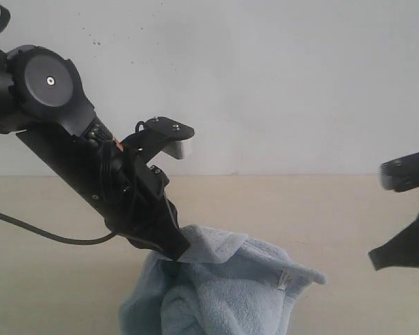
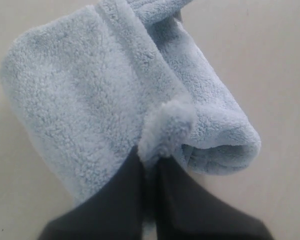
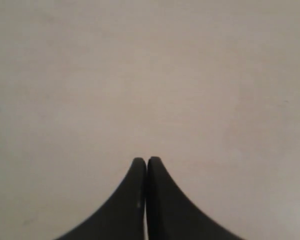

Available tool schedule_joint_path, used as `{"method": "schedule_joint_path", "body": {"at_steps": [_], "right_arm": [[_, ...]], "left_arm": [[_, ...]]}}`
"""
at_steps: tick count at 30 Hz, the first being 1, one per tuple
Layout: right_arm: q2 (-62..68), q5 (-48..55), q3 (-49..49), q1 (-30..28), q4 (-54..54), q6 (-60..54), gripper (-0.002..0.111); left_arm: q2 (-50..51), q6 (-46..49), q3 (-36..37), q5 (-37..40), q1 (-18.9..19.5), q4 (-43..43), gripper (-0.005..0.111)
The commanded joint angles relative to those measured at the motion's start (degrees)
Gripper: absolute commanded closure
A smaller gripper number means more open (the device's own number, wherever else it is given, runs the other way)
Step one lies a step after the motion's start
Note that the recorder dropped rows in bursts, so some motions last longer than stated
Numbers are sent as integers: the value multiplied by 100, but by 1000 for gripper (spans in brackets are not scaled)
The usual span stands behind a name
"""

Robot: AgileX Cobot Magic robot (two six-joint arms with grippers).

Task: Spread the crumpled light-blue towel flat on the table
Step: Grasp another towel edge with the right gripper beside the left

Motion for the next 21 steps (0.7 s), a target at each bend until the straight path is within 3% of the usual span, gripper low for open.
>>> {"method": "schedule_joint_path", "body": {"at_steps": [1,6,8,14,21], "right_arm": [[578,2042,-1145,809,908,-1559,109],[836,2537,-1788,1369,870,-2015,108],[855,2480,-1788,1576,865,-2674,100],[872,2019,-1788,1999,873,-3221,52],[1032,1403,-1778,2030,861,-3175,57]], "left_arm": [[-45,2,26,3,-16,-20,103],[-45,2,26,27,-16,-20,103],[-45,2,26,27,-16,-20,103],[-45,2,26,-5,-16,-20,103],[-45,2,26,-25,-16,-20,103]]}}
